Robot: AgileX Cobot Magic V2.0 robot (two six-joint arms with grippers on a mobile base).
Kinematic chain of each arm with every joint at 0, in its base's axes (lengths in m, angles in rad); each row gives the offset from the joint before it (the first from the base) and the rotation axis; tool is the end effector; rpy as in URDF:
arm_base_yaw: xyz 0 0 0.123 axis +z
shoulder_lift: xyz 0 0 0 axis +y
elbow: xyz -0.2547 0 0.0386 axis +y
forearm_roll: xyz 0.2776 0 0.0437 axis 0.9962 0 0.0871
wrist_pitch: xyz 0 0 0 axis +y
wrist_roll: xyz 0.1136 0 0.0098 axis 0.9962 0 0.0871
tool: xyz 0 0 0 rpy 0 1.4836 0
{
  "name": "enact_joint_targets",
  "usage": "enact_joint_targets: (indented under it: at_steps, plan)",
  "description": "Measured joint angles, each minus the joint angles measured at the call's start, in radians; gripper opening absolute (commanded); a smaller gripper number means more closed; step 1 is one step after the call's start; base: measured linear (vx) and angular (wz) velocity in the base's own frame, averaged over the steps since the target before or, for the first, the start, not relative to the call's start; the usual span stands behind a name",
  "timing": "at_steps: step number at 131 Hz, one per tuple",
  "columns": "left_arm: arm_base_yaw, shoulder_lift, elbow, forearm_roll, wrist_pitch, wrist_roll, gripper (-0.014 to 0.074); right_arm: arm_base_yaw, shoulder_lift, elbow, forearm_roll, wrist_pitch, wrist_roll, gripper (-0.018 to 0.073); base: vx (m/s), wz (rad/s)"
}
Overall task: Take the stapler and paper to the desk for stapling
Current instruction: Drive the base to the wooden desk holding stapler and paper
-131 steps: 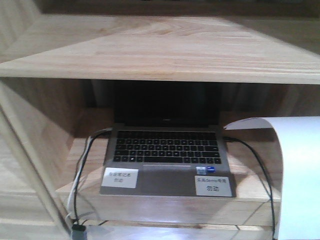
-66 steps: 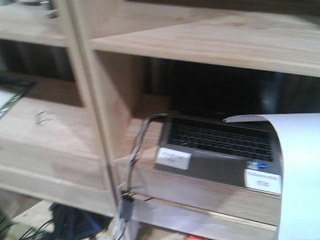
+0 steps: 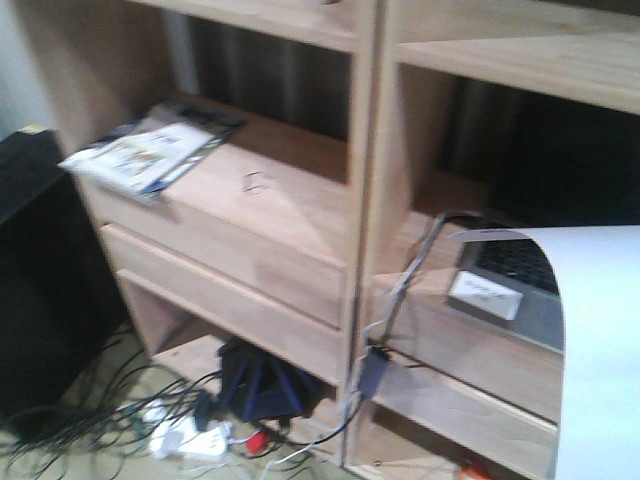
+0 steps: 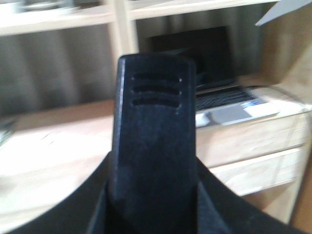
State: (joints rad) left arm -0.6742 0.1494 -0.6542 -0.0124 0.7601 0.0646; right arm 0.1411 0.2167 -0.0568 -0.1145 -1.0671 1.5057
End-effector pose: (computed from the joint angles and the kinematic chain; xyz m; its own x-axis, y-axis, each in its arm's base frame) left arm 0.0682 -0.0558 0.3524 -0.0954 0.1474 -0.9845 0.6371 0.7689 0.0534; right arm 0.1002 0.0257 0.3093 -0.0931 0.9844 -0.1490 -0.8459 0.0007 0.5333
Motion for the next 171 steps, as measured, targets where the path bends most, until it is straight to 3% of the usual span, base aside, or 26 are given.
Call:
enact_joint_targets:
  at_steps: [171]
  plan:
    - [0.000, 0.000, 0.000, 0.000, 0.000, 0.000, -0.0006, 0.000, 0.000, 0.000, 0.000, -0.008, 0.000, -0.0006, -0.10, 0.60]
